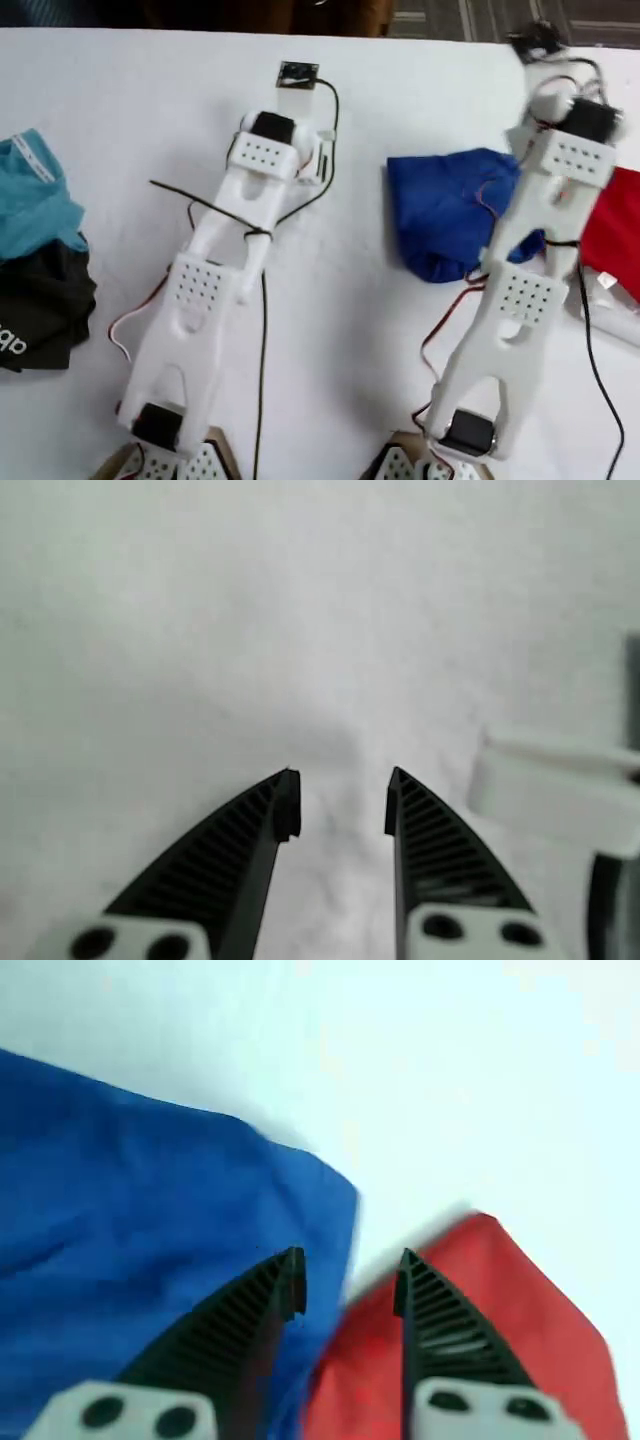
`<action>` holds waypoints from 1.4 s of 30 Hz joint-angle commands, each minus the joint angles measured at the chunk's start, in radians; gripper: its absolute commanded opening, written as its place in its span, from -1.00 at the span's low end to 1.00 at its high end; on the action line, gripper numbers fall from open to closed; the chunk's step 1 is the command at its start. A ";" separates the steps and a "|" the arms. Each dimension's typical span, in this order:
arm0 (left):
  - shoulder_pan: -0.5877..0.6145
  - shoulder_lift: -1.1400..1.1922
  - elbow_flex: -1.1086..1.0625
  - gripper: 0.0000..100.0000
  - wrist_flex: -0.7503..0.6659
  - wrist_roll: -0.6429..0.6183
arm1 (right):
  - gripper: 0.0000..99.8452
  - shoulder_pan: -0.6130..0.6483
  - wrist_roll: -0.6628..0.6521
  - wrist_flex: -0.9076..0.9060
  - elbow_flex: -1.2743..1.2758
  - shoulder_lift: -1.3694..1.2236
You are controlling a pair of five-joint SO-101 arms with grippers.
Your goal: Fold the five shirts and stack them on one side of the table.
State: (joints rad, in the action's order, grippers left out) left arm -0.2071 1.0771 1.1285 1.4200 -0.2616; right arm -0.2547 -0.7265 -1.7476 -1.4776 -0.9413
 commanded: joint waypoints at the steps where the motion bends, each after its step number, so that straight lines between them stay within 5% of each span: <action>1: 0.002 -0.012 0.038 -0.67 -0.003 0.000 | -0.69 0.087 -0.009 -0.027 0.334 0.208; 6: 0.020 -0.015 0.038 -0.67 -0.011 0.000 | -0.69 0.220 -0.029 -0.019 0.971 0.473; 11: 0.026 -0.017 0.038 -0.67 -0.011 -0.040 | -0.69 0.320 -0.097 0.035 1.332 0.633; 26: 0.026 -0.015 0.038 -0.67 -0.002 -0.038 | -0.69 0.199 -0.189 0.203 1.401 0.558; 31: 0.026 -0.015 0.038 -0.67 -0.002 -0.038 | -0.98 0.196 -0.189 0.205 1.407 0.550; 42: 0.026 -0.015 0.038 -0.67 -0.002 -0.038 | -0.96 0.203 -0.189 0.157 1.409 0.553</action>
State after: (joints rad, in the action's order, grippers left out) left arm -0.1903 1.0771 1.1285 1.4200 -0.2969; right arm -0.0522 -0.9060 -1.5758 -0.0690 -0.3966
